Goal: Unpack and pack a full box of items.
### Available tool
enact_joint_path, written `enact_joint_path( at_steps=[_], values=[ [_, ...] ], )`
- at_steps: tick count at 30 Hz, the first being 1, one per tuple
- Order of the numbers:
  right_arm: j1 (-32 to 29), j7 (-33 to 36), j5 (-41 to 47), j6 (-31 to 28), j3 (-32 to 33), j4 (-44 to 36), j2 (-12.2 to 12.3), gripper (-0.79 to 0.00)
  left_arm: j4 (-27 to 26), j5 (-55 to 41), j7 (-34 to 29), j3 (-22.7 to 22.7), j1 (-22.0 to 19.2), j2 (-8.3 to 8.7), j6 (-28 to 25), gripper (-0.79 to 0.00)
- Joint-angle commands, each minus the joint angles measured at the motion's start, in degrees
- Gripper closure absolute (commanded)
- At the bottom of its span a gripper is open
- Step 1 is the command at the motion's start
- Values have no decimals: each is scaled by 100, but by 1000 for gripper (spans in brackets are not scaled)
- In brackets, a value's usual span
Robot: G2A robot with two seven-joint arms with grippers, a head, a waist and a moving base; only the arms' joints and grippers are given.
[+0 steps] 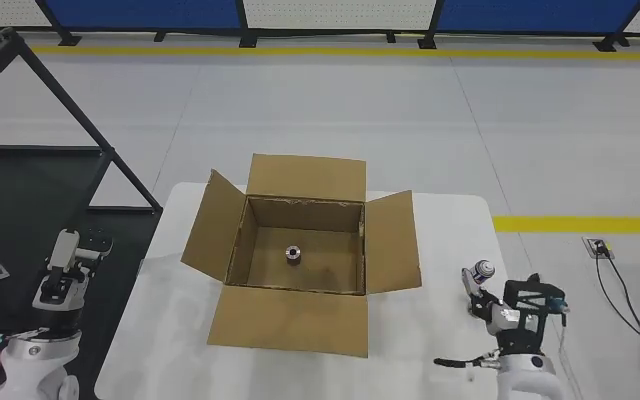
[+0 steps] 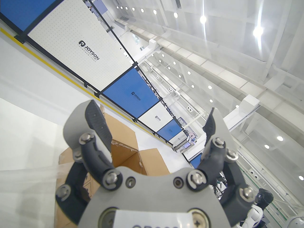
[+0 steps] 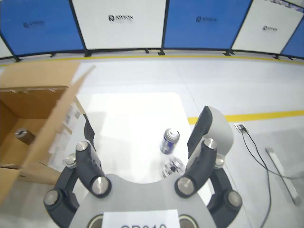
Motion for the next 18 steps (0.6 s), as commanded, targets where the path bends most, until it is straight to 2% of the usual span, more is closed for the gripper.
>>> enact_joint_path(
  at_steps=[1,9,18],
  values=[
    [110,228,49,-24,162,342,20,-785,0,0,0,0,0,0,0,-785],
    [949,1072,-66,-133,476,1824,116,-785,0,0,0,0,0,0,0,-785],
    [1169,1308,139,-495,628,2342,202,-785,0,0,0,0,0,0,0,-785]
  ],
)
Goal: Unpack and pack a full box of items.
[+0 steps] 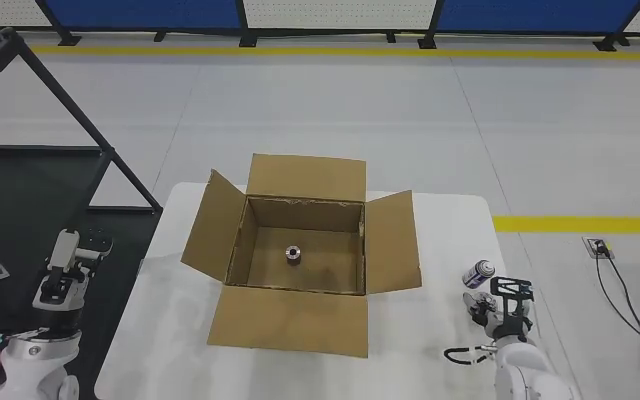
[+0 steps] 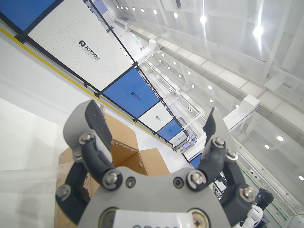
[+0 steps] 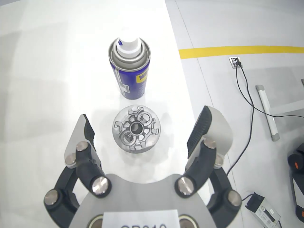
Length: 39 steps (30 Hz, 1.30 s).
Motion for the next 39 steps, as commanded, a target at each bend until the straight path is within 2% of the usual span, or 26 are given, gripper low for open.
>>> enact_joint_path(
  at_steps=[1,3,7,9,10,11,14,15,19,20,29,35,39],
  values=[
    [12,18,38,-50,5,59,14,-785,0,0,0,0,0,0,0,-785],
    [29,33,35,-84,-4,120,29,-785,0,0,0,0,0,0,0,-785],
    [82,61,113,-149,-4,228,56,-668,0,0,0,0,0,0,0,-785],
    [107,66,147,-175,-18,277,68,-634,0,0,0,0,0,0,0,-785],
    [125,67,152,-172,-17,312,75,-542,0,0,0,0,0,0,0,-785],
    [150,74,175,-165,-12,346,82,-391,0,0,0,0,0,0,0,-785],
    [182,69,216,-173,-13,393,101,-305,0,0,0,0,0,0,0,-785],
    [185,46,240,-175,-15,380,106,-215,0,0,0,0,0,0,0,-785],
    [102,-116,321,-153,-20,177,124,-18,0,0,0,0,0,0,0,-785],
    [71,-157,340,-125,-27,86,126,0,0,0,0,0,0,0,0,-785],
    [-340,-504,299,203,-367,-1341,116,0,0,0,0,0,0,0,0,-785],
    [-384,-612,-7,614,-911,-2284,88,0,0,0,0,0,0,0,0,-785],
    [-328,-809,202,566,-1392,-2740,66,0,0,0,0,0,0,0,0,-785]
  ],
)
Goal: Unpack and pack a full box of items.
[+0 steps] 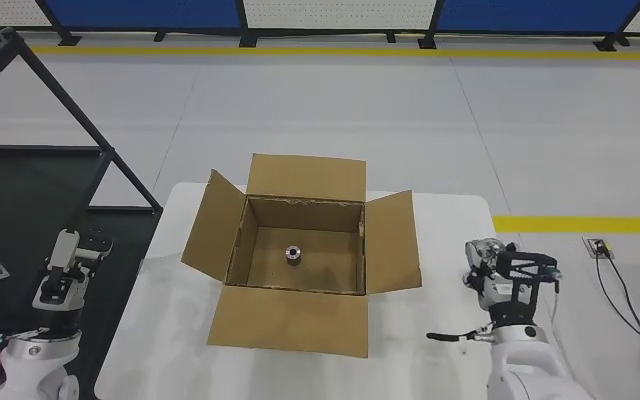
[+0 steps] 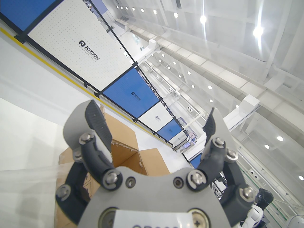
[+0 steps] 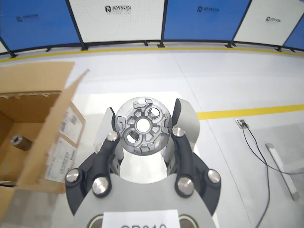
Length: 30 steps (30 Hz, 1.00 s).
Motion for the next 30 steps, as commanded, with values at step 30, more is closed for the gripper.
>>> enact_joint_path(
  at_steps=[30],
  values=[
    [4037,1966,-346,210,-3758,3993,-665,0,0,0,0,0,0,0,0,-785]
  ],
)
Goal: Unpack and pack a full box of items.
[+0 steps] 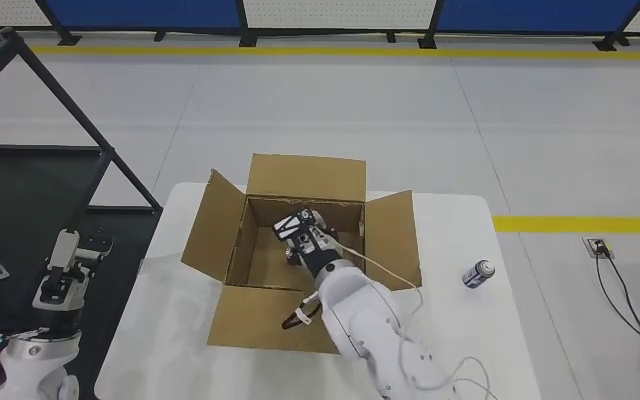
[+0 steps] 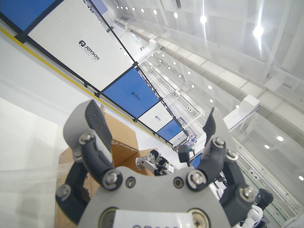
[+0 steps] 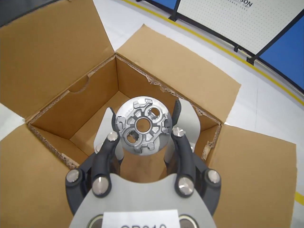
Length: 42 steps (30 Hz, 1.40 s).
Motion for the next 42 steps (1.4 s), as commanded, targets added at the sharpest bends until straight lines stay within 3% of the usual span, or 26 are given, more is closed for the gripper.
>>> enact_joint_path(
  at_steps=[1,7,22,33,41,42],
  values=[
    [276,75,54,178,-74,493,-73,0,0,0,0,0,0,0,0,-785],
    [916,393,364,461,-245,1578,-291,0,0,0,0,0,0,0,0,-785],
    [886,329,517,602,-86,1783,-318,0,0,0,0,0,0,0,0,-785],
    [1942,133,1346,1079,-351,3964,-789,0,0,0,0,0,0,0,0,-785],
    [2481,-173,1776,1115,-562,5230,-1152,0,0,0,0,0,0,0,0,-785],
    [2528,-210,1818,1127,-573,5351,-1191,-55,0,0,0,0,0,0,0,-785]
  ],
)
